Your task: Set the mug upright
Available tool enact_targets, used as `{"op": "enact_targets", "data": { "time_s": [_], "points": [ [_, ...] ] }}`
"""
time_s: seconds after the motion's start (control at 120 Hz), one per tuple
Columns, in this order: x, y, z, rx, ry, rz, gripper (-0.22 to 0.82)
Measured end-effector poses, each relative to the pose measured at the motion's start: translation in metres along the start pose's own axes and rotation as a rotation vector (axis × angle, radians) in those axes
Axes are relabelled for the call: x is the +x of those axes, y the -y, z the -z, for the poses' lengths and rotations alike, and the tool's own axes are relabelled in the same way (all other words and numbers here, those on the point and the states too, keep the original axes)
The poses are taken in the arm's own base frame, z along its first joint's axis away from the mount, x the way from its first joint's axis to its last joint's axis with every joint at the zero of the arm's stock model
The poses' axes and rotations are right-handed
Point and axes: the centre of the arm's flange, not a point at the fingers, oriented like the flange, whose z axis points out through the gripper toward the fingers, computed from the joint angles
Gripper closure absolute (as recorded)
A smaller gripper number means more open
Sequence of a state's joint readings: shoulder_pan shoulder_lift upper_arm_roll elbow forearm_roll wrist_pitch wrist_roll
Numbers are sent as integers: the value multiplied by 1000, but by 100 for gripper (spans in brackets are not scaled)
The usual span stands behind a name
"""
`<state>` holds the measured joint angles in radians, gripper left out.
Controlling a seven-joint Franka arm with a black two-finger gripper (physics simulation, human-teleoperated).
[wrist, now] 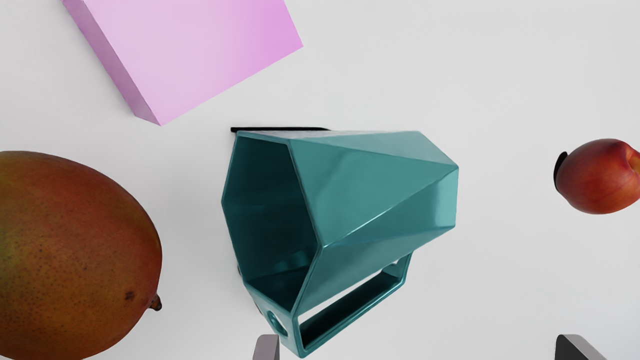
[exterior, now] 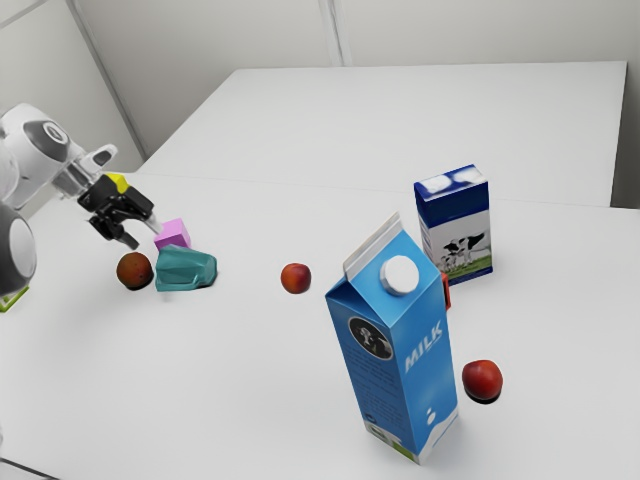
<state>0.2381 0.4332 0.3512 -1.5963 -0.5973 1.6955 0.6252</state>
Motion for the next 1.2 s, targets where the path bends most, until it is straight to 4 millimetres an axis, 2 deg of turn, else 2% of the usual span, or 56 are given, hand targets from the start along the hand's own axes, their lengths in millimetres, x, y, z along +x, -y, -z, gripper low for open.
{"op": "enact_targets", "data": {
  "time_s": [0.142, 0.367, 0.642, 0.975, 1.2],
  "points": [
    [12, 7, -6, -17, -27, -7, 0],
    [39, 24, -1, 3, -31, -43, 0],
    [43, 47, -27, -79, 27, -30, 0],
    [49, 53, -53, -151, 43, -22, 0],
    [51, 50, -53, -177, 29, -18, 0]
  ]
}}
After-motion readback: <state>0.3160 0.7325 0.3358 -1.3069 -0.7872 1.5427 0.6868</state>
